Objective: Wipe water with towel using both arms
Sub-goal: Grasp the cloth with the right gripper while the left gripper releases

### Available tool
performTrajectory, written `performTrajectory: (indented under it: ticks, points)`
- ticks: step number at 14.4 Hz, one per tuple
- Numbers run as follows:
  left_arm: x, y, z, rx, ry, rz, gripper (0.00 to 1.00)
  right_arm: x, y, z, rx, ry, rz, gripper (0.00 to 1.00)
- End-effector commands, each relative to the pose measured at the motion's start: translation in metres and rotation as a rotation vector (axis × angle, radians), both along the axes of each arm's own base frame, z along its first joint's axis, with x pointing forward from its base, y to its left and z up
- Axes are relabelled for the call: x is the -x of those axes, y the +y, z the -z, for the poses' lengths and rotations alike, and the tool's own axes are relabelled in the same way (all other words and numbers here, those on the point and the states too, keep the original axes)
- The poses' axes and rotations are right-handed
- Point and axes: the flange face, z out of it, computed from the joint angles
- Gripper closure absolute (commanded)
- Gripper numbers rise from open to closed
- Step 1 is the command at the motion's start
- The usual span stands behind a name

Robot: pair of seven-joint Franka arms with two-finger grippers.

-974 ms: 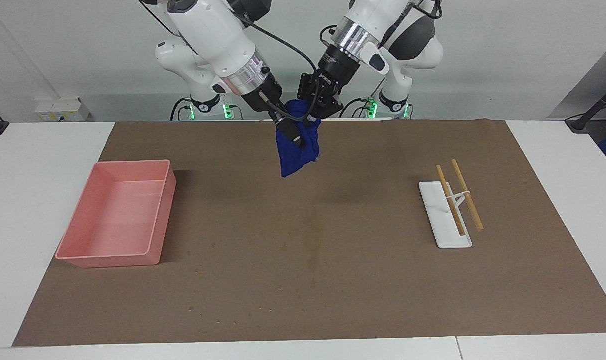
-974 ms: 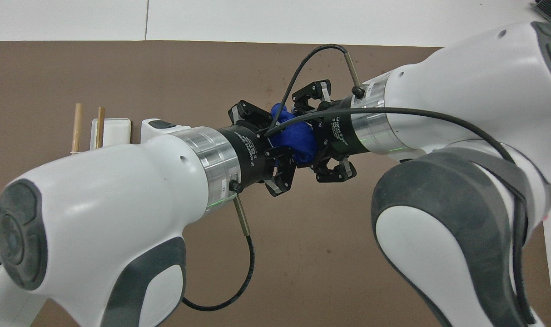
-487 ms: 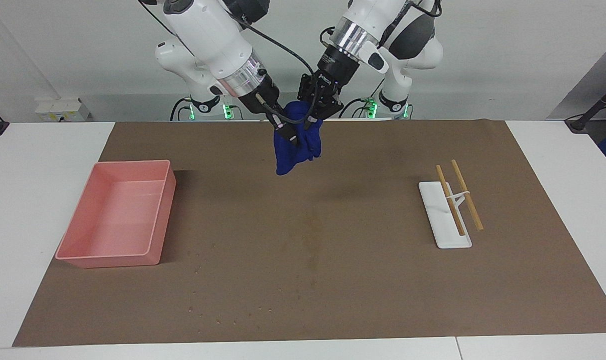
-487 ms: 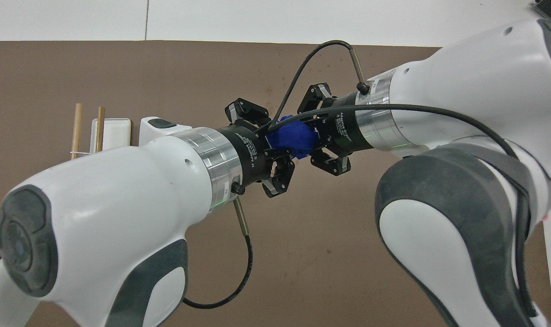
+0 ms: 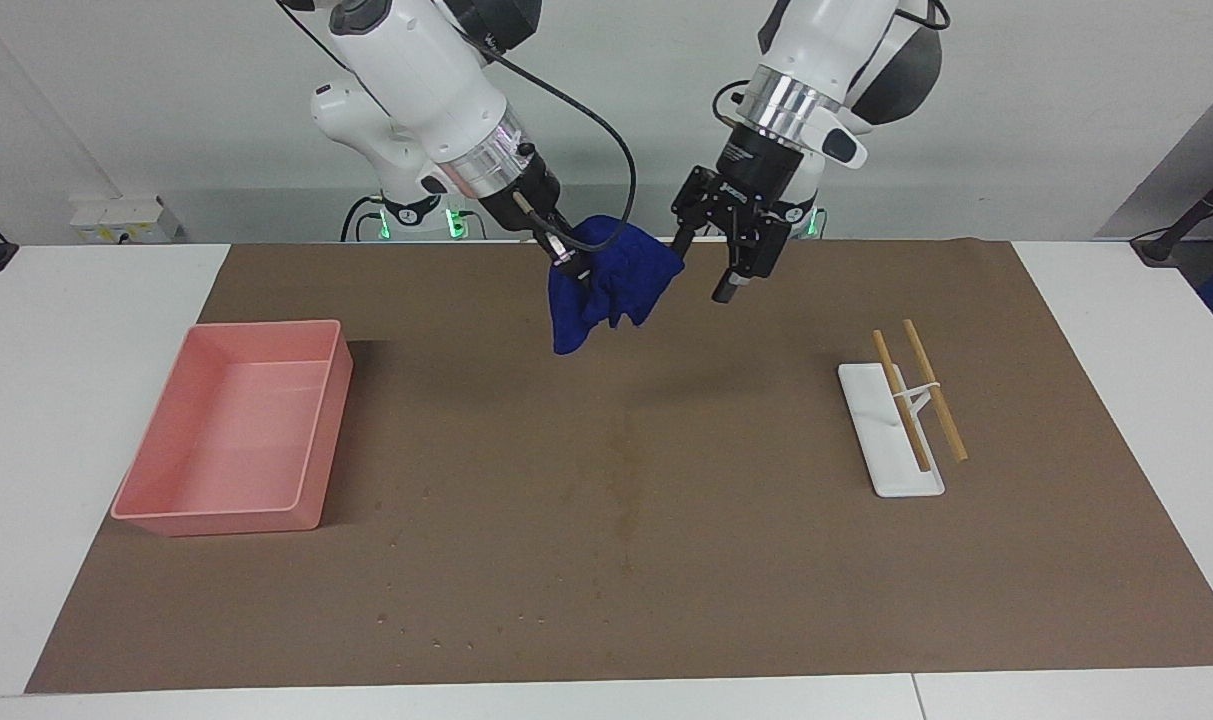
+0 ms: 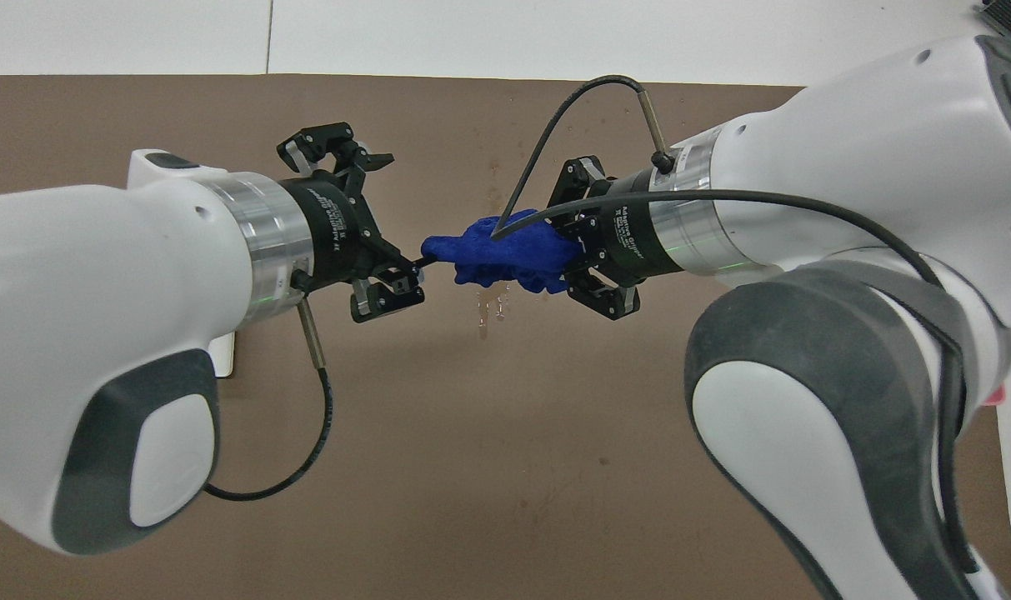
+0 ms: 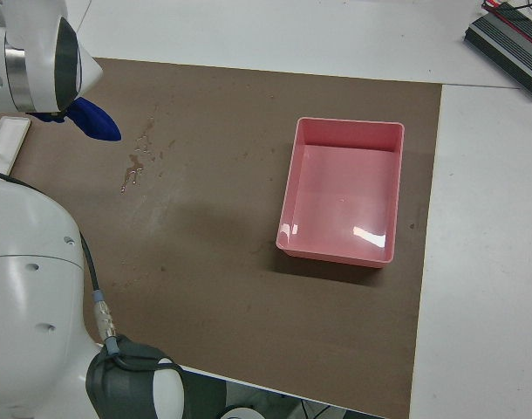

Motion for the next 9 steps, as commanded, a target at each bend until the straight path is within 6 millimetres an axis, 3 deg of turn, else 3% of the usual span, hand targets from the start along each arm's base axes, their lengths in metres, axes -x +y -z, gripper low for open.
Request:
performTrajectory:
  ticks: [1, 4, 6, 8, 9]
  points:
    - [-0.003, 0.031, -0.001, -0.109, -0.026, 0.133, 0.00, -0.011, -0.012, 0.005, 0.000, -0.069, -0.008, 1.00]
    - [-0.012, 0.084, 0.007, -0.232, -0.022, 0.336, 0.00, -0.034, -0.036, 0.024, 0.001, -0.158, 0.019, 1.00]
    - [-0.016, 0.128, 0.013, -0.301, -0.011, 0.497, 0.00, -0.058, -0.040, 0.044, 0.001, -0.222, 0.036, 1.00]
    - [-0.017, 0.151, 0.015, -0.346, -0.048, 0.638, 0.00, -0.083, -0.036, 0.070, 0.006, -0.295, 0.070, 1.00]
    - [-0.016, 0.154, 0.014, -0.368, -0.073, 0.707, 0.00, -0.095, -0.032, 0.088, 0.019, -0.329, 0.069, 1.00]
